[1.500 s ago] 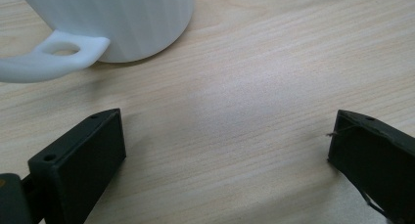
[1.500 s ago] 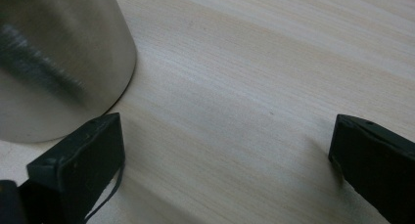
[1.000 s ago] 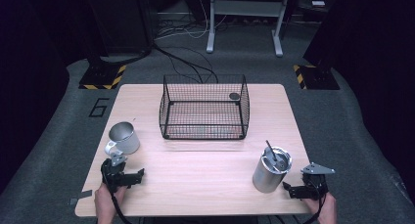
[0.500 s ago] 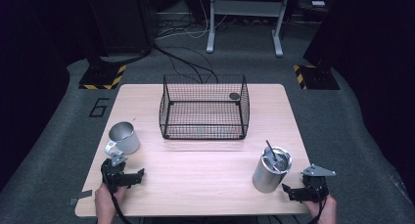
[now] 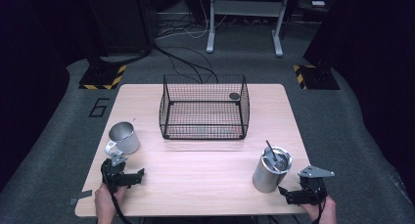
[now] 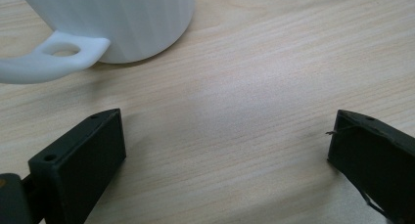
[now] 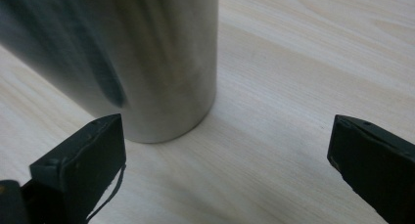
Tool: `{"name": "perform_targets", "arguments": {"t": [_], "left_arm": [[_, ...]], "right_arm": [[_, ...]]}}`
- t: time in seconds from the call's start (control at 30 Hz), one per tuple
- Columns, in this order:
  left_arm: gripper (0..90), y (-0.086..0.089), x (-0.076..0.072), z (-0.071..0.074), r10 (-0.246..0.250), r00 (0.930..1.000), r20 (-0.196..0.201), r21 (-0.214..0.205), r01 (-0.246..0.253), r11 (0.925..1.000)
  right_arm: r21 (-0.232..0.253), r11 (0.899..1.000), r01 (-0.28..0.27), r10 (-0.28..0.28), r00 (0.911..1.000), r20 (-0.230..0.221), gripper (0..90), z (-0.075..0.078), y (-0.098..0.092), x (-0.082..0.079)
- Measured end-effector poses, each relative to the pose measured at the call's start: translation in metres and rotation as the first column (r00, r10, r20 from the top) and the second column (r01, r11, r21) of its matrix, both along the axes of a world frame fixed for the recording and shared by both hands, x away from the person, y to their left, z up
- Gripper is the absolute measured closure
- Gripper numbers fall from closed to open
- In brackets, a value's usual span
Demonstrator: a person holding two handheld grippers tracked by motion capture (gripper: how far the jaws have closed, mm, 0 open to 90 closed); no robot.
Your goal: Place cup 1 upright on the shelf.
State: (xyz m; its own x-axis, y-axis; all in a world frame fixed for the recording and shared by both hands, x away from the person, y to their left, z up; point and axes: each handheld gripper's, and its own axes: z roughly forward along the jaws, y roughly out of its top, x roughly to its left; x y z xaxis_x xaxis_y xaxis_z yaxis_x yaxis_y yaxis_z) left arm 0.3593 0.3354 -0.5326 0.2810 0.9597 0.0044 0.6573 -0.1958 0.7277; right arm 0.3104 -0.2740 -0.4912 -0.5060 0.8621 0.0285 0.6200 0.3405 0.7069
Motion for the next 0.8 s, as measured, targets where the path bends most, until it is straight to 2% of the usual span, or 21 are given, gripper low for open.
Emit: {"name": "perform_targets", "arguments": {"t": [0.27, 0.4, 0.43, 0.63, 0.8], "left_arm": [[0.3, 0.000, 0.000, 0.000, 0.000, 1.0000, 0.000, 0.000, 0.000, 1.0000], [0.3, 0.000, 0.000, 0.000, 0.000, 1.0000, 0.000, 0.000, 0.000, 1.0000], [0.3, 0.000, 0.000, 0.000, 0.000, 1.0000, 0.001, 0.001, 0.000, 1.0000], [0.3, 0.000, 0.000, 0.000, 0.000, 1.0000, 0.000, 0.000, 0.000, 1.0000], [0.3, 0.000, 0.000, 0.000, 0.001, 1.0000, 0.001, -0.001, -0.001, 1.0000]], "right_arm": [[0.004, 0.999, -0.032, 0.032, 0.9989, 0.034, 1.1, 0.015, 0.006, -0.009], [0.030, 0.999, -0.045, 0.043, 0.9978, 0.051, 1.1, 0.024, 0.010, -0.013], [0.053, 0.997, -0.047, 0.044, 0.9973, 0.059, 1.2, 0.027, 0.012, -0.015], [0.083, 0.994, -0.074, 0.067, 0.9943, 0.083, 1.7, 0.035, 0.018, -0.019], [0.085, 0.992, -0.091, 0.082, 0.9910, 0.106, 1.6, 0.040, 0.025, -0.019]]}}
